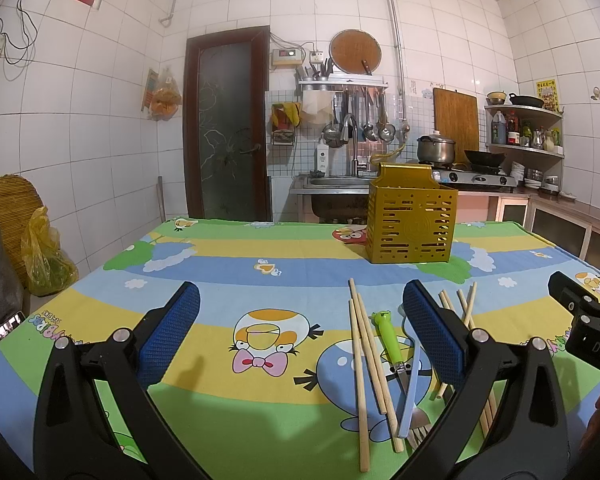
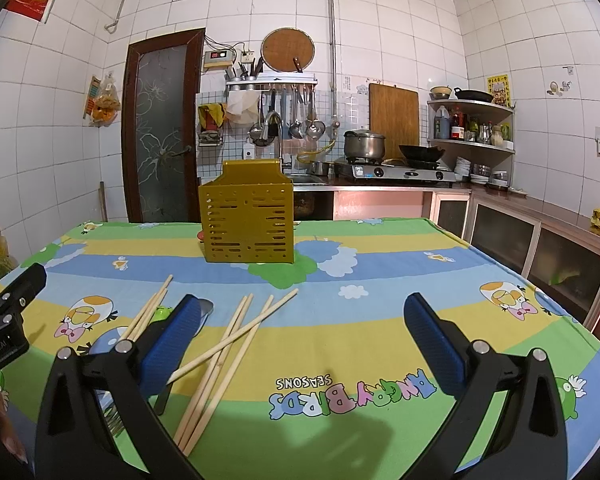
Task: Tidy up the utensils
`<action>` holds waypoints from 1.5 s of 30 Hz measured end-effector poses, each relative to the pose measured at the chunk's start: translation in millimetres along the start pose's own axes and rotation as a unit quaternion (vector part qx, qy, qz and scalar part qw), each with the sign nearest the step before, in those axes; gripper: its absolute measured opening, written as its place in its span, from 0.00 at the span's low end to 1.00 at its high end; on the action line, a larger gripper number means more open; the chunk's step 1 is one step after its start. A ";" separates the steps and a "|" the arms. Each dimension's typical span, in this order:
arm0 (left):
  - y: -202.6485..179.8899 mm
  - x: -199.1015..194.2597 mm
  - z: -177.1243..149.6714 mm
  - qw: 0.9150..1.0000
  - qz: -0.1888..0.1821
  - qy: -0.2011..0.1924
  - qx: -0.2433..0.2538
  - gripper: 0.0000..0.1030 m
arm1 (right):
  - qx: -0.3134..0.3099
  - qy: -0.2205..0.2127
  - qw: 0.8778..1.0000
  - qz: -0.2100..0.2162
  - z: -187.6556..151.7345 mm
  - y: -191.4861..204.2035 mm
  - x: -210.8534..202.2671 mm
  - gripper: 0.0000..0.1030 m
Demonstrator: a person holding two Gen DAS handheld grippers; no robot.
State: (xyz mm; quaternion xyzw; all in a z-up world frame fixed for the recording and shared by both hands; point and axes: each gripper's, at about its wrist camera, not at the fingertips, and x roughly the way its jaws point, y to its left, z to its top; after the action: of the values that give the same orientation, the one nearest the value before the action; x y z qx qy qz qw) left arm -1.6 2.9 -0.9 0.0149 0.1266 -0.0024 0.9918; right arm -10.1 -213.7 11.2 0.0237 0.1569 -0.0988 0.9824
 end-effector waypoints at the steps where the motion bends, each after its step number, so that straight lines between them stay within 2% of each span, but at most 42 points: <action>1: -0.2 0.0 0.0 1.000 0.000 0.000 0.000 0.95 | 0.000 0.000 1.000 0.000 -0.2 -0.2 0.2 0.96; 13: 0.6 0.9 -0.6 1.000 0.000 0.003 0.000 0.95 | 0.003 0.000 1.000 0.001 6.9 5.2 -10.4 0.96; 16: 0.9 1.4 -2.0 1.000 0.000 0.003 0.000 0.95 | 0.002 0.002 1.000 -0.001 5.0 -5.9 -8.1 0.96; 37: -0.7 6.9 -1.6 1.000 0.003 0.012 0.000 0.95 | -0.009 0.017 1.000 -0.008 3.3 4.4 4.3 0.96; 42: -0.5 13.3 -2.4 1.000 0.001 0.031 0.000 0.95 | -0.005 0.030 0.999 -0.018 3.9 1.6 7.6 0.96; 45: 1.9 20.3 -2.6 0.999 -0.001 0.052 -0.007 0.95 | 0.000 0.057 0.998 -0.026 3.5 -1.2 17.4 0.96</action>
State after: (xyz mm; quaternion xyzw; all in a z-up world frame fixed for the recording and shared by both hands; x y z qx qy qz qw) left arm 17.4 4.9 -8.5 0.0081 0.1779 -0.0013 0.9840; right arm 6.9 -218.4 9.1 0.0250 0.2134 -0.1224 0.9690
